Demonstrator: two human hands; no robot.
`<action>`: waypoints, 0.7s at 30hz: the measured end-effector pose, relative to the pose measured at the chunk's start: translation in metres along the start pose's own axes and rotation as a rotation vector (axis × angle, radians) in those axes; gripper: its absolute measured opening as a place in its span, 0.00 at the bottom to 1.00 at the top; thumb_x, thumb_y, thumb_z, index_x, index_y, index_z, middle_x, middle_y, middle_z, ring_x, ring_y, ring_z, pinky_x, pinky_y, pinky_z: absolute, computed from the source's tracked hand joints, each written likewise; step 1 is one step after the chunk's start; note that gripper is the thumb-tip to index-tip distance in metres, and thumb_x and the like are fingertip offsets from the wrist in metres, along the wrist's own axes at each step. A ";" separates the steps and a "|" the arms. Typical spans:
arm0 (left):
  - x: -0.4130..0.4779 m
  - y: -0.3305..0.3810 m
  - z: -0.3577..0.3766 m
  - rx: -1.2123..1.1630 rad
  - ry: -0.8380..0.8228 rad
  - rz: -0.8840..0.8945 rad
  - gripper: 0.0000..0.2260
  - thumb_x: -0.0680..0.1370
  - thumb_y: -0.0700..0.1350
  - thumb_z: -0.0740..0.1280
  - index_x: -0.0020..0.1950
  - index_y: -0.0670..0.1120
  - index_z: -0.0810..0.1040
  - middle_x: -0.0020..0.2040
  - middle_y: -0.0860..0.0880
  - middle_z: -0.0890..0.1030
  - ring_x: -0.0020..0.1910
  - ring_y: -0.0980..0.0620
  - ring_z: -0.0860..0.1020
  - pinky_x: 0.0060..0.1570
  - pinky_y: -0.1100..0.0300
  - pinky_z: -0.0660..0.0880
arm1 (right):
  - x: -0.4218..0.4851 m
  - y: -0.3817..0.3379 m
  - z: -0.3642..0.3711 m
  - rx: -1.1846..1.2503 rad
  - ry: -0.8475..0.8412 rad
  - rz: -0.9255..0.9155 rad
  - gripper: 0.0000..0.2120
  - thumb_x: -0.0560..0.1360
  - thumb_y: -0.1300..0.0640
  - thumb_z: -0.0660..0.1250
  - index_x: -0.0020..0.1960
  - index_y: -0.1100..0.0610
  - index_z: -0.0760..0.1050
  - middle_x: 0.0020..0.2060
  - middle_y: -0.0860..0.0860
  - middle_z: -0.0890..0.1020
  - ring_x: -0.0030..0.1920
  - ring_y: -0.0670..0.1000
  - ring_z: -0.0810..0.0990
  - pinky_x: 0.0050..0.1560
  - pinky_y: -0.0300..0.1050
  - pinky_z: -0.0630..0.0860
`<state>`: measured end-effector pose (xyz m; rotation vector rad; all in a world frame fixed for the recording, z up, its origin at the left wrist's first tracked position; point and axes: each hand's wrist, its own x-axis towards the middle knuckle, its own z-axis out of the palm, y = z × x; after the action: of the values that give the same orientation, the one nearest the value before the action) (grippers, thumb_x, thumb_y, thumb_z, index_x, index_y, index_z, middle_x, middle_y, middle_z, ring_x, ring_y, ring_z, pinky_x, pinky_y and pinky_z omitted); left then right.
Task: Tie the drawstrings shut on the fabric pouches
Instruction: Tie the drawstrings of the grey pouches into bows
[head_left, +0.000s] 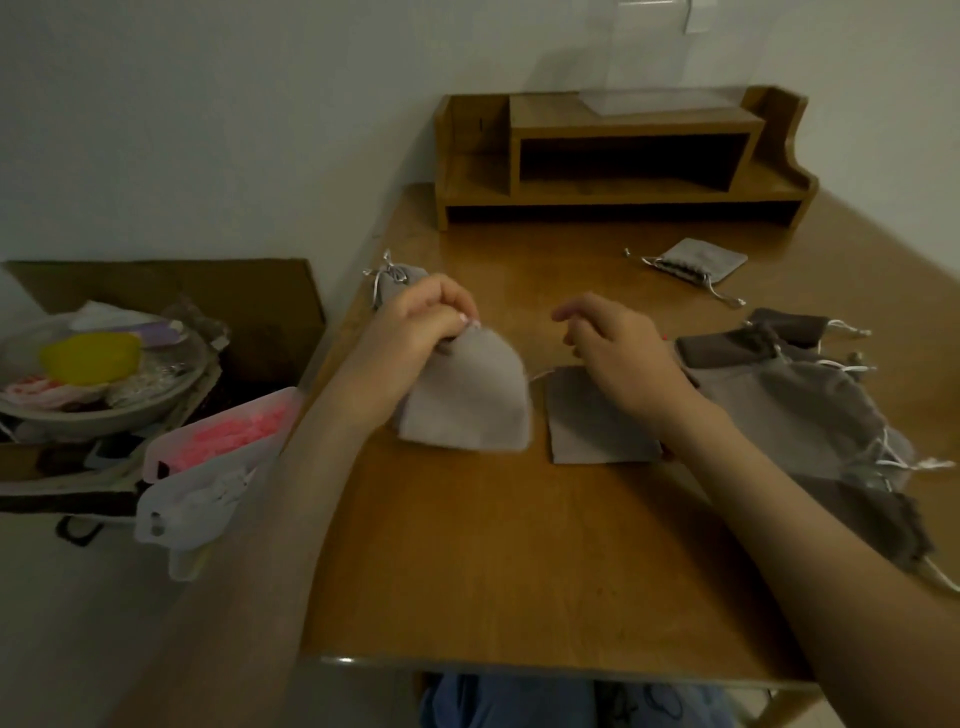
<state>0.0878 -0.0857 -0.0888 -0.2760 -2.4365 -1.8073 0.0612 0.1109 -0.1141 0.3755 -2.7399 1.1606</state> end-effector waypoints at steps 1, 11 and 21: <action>0.000 -0.003 -0.002 0.175 -0.007 -0.012 0.06 0.77 0.41 0.63 0.40 0.47 0.75 0.33 0.53 0.74 0.33 0.58 0.70 0.35 0.64 0.65 | 0.000 0.004 0.000 -0.203 -0.008 -0.009 0.13 0.81 0.56 0.55 0.64 0.54 0.70 0.56 0.51 0.75 0.56 0.49 0.72 0.55 0.43 0.69; 0.006 -0.041 0.020 1.116 0.277 0.218 0.09 0.76 0.44 0.61 0.54 0.43 0.71 0.52 0.45 0.75 0.55 0.45 0.71 0.54 0.52 0.64 | 0.002 0.008 -0.004 -0.564 -0.250 0.085 0.12 0.78 0.53 0.57 0.59 0.57 0.69 0.60 0.55 0.69 0.65 0.58 0.63 0.65 0.55 0.60; 0.003 -0.036 0.037 0.920 0.130 0.554 0.20 0.80 0.57 0.54 0.64 0.47 0.73 0.55 0.52 0.79 0.56 0.52 0.71 0.50 0.58 0.53 | -0.003 -0.005 -0.004 0.182 -0.156 -0.223 0.05 0.78 0.61 0.63 0.53 0.55 0.73 0.46 0.47 0.78 0.47 0.43 0.76 0.48 0.38 0.74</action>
<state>0.0785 -0.0601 -0.1330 -0.6167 -2.4524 -0.4044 0.0654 0.1107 -0.1088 0.8039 -2.6368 1.3739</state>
